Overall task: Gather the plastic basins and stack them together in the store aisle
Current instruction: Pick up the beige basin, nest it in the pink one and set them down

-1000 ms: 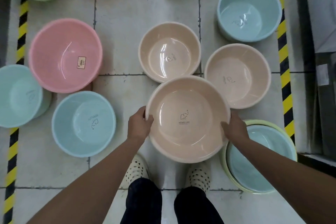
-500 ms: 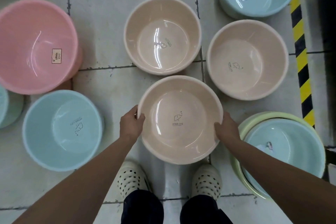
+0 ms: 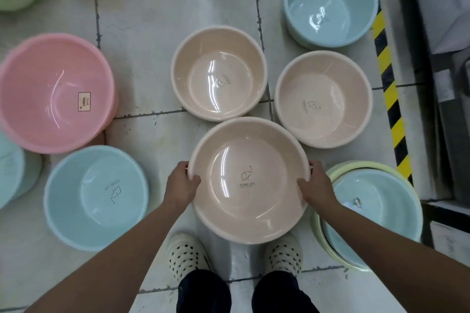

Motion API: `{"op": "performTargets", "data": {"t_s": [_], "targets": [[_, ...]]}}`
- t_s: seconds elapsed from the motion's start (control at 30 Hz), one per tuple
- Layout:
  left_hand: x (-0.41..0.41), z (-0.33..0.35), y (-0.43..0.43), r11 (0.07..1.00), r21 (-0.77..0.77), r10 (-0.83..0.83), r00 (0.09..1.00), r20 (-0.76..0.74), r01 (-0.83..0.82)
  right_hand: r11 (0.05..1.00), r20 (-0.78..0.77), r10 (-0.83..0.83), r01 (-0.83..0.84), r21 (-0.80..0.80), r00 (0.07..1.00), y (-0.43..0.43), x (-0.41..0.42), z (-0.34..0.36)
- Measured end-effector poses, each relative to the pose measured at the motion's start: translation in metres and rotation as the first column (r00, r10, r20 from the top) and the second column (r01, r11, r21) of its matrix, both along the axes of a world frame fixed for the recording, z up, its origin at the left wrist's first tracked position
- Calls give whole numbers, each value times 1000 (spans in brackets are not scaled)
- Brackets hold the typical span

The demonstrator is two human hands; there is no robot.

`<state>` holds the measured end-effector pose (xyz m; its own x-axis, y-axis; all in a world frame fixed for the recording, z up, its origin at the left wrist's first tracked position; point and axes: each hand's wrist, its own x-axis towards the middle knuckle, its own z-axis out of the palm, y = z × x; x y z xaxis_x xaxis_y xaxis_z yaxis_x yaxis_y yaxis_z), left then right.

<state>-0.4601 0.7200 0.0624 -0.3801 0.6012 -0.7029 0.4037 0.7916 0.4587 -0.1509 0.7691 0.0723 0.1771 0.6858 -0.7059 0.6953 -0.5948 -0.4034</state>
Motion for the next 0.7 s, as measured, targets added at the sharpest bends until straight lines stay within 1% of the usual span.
{"op": "performTargets", "data": {"t_s": [0.13,0.23,0.43,0.5,0.6,0.7], "targets": [[2,61,22,997,60,42,999,-4,-42,997,-6,-41,42,69,999,29,-1,60],[11,108,50,996,78,49,998,45,-52,989,17,-77,74,128,997,56,5,107],[37,190,120,991,131,-17,994,111,2,970,54,-147,133,204,988,96,38,187],[50,208,147,989,145,-35,989,142,14,965,55,-184,170,201,981,107,54,203],[72,226,185,988,139,-99,978,186,74,960,57,-231,218,175,971,123,78,214],[92,228,216,984,142,-136,975,176,112,940,9,-316,311,139,949,140,99,213]]}}
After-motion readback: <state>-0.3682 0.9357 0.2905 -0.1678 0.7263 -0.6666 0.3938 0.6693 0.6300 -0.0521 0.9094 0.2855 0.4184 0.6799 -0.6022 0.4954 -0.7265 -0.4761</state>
